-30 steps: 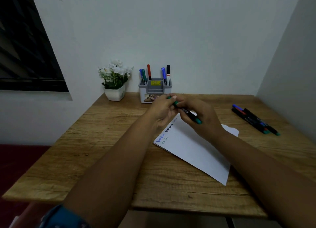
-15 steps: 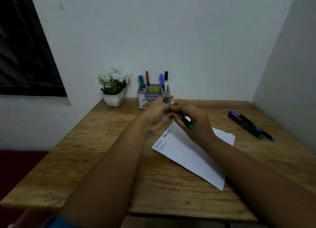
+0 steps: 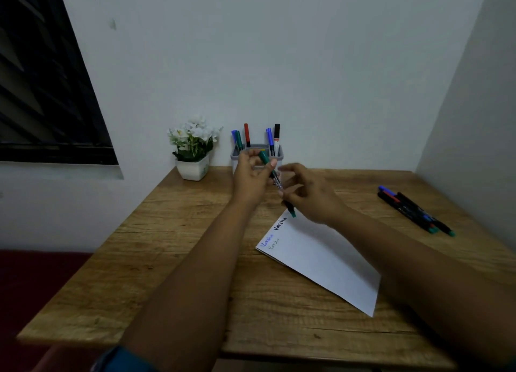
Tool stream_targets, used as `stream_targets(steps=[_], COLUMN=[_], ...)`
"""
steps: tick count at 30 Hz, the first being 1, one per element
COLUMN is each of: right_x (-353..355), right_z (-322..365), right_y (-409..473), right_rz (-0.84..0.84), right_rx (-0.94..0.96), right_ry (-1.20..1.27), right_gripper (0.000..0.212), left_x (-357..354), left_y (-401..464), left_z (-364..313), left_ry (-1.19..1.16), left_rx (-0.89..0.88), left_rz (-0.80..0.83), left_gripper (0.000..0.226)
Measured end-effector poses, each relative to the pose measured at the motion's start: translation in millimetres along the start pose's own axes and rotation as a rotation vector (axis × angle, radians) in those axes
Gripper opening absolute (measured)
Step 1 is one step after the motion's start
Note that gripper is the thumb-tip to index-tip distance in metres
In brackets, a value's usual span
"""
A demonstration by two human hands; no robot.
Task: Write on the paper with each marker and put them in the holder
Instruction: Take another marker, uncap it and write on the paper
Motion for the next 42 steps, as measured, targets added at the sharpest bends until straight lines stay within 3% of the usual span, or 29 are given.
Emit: stream_targets(steps=[4, 8, 11, 14, 19, 24, 28, 30, 33, 35, 39, 42], right_x=[-7.0, 4.5, 6.1, 7.0, 3.0, -18.1, -44.4, -51.4, -40.8, -23.1, 24.6, 49.4], right_z=[6.1, 6.3, 0.5, -7.6, -11.7, -25.5, -38.4, -41.3, -34.6, -26.5, -16.1, -22.5], right_y=[27.3, 57.3, 85.4, 117.6, 167.3, 196.6, 202.4, 203.0, 200.4, 193.9, 159.1, 109.6], right_rz=[0.265, 0.228, 0.107, -0.149, -0.382, -0.342, -0.133, -0.064, -0.065, -0.094, -0.252, -0.216], right_rx=[-0.046, -0.051, -0.053, -0.046, 0.035, 0.023, -0.030, -0.021, 0.001, 0.022, 0.114, 0.094], right_ry=[-0.058, -0.099, -0.059, 0.017, 0.024, -0.110, -0.221, -0.281, -0.316, -0.276, -0.261, -0.361], right_gripper=[0.101, 0.115, 0.108, 0.102, 0.079, 0.060, 0.050, 0.055, 0.077, 0.080, 0.035, 0.015], left_x=[5.1, 18.5, 35.4, 47.3, 43.5, 39.7, 42.4, 41.3, 39.6, 38.0, 28.2, 16.2], left_y=[0.4, 12.1, 20.8, 24.5, 22.8, 20.2, 20.6, 19.5, 17.4, 16.5, 12.9, 8.5], left_z=[3.1, 10.8, 18.9, 35.8, 46.3, 49.7, 49.7, 48.9, 46.9, 44.4, 42.3, 37.0], left_ry=[0.137, 0.050, 0.140, 0.191, 0.288, 0.363, 0.407, 0.427, 0.442, 0.445, 0.459, 0.590], left_rx=[-0.137, -0.096, -0.130, -0.116, -0.133, -0.159, -0.139, -0.143, -0.136, -0.124, -0.116, -0.154], left_rz=[-0.041, -0.149, -0.241, -0.319, -0.329, -0.292, -0.295, -0.280, -0.261, -0.249, -0.167, -0.082], left_gripper=[0.026, 0.024, 0.027, 0.029, 0.028, 0.029, 0.031, 0.032, 0.033, 0.033, 0.030, 0.021])
Point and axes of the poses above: each hand's wrist, its own y-axis towards the middle knuckle, its own x-axis out of the back of the hand, z = x × y, the point moved 5 cm from there along y, towards the middle knuckle, and after that the axes turned 4 degrees about -y, right-handed, at the moved point
